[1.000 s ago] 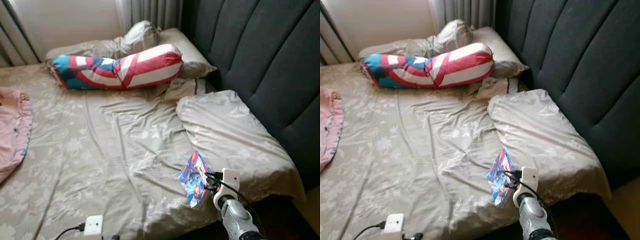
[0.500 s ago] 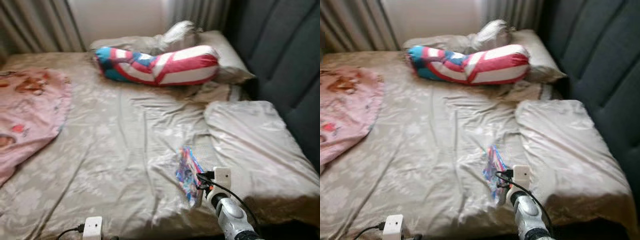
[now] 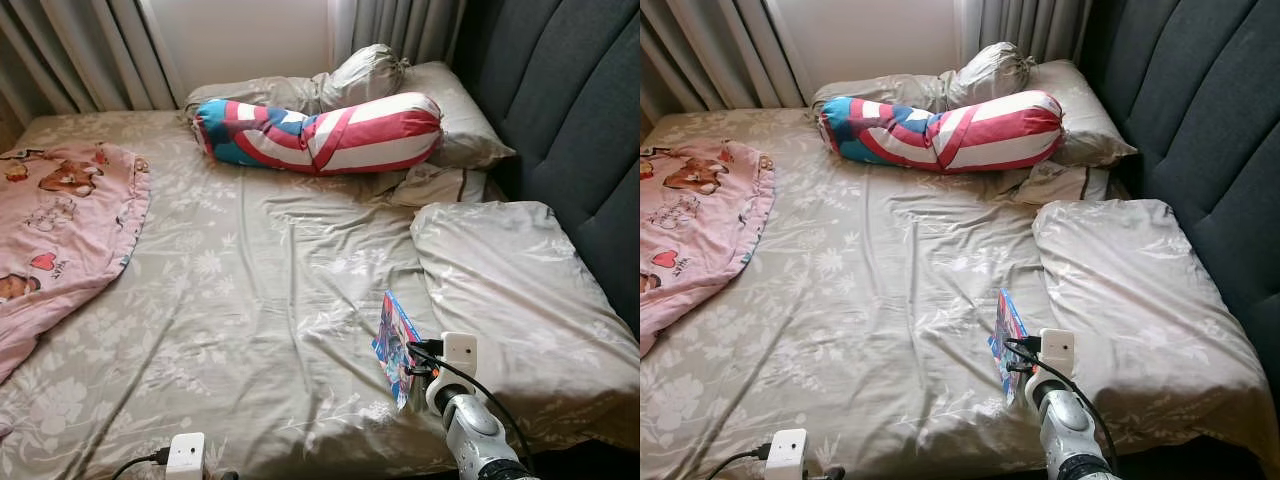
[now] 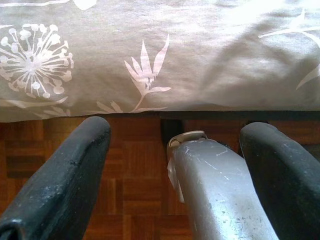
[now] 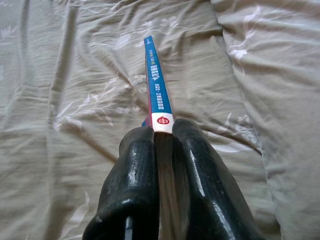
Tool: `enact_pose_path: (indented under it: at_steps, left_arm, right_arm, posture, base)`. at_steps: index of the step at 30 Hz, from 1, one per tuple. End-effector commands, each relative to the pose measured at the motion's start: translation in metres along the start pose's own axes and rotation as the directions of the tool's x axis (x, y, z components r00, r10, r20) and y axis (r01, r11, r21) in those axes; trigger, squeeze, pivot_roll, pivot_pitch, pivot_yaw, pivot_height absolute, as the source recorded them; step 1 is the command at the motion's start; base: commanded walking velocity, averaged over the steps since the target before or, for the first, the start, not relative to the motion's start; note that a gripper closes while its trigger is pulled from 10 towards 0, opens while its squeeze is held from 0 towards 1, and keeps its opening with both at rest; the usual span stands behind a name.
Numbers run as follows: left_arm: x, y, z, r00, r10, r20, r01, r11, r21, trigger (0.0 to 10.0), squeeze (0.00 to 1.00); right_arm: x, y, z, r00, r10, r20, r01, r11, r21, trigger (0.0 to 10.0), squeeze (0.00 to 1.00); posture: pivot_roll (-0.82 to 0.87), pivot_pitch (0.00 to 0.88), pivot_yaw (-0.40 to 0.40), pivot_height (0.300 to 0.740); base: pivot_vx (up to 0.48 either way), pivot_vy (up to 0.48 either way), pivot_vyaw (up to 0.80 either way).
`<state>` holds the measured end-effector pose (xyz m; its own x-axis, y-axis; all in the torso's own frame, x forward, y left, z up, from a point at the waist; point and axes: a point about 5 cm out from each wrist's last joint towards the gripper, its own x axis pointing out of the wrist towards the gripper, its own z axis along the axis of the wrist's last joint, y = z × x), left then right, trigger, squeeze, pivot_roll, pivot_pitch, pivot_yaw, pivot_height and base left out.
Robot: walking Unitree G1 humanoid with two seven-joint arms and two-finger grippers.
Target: Clean up the room
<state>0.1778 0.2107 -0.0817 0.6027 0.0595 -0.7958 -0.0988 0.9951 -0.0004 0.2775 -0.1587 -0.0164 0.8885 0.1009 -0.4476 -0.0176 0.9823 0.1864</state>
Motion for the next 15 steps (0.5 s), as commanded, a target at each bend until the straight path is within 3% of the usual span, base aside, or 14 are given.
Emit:
enact_pose_path:
  at_steps: [1,15]
  left_arm:
    - [-0.0017,0.0011,-0.0079,1.0,0.001,-0.024,-0.001,1.0,-0.001,10.0,0.0]
    - [-0.0019,0.0008,-0.009,1.0,-0.007,-0.028,0.007,1.0,-0.002,10.0,0.0]
  right_arm:
    - [0.0046,0.0053,0.0141,0.998,0.018,0.06,-0.016,1.0,-0.02,10.0,0.0]
    - [0.0046,0.0092,0.0128,0.998,0.039,0.056,-0.036,0.998,-0.045,10.0,0.0]
  posture:
    - [-0.08,0.072,-0.051,0.74]
    - [-0.08,0.061,-0.048,0.74]
  base:
    - [0.0,0.0,0.0]
    - [0.0,0.0,0.0]
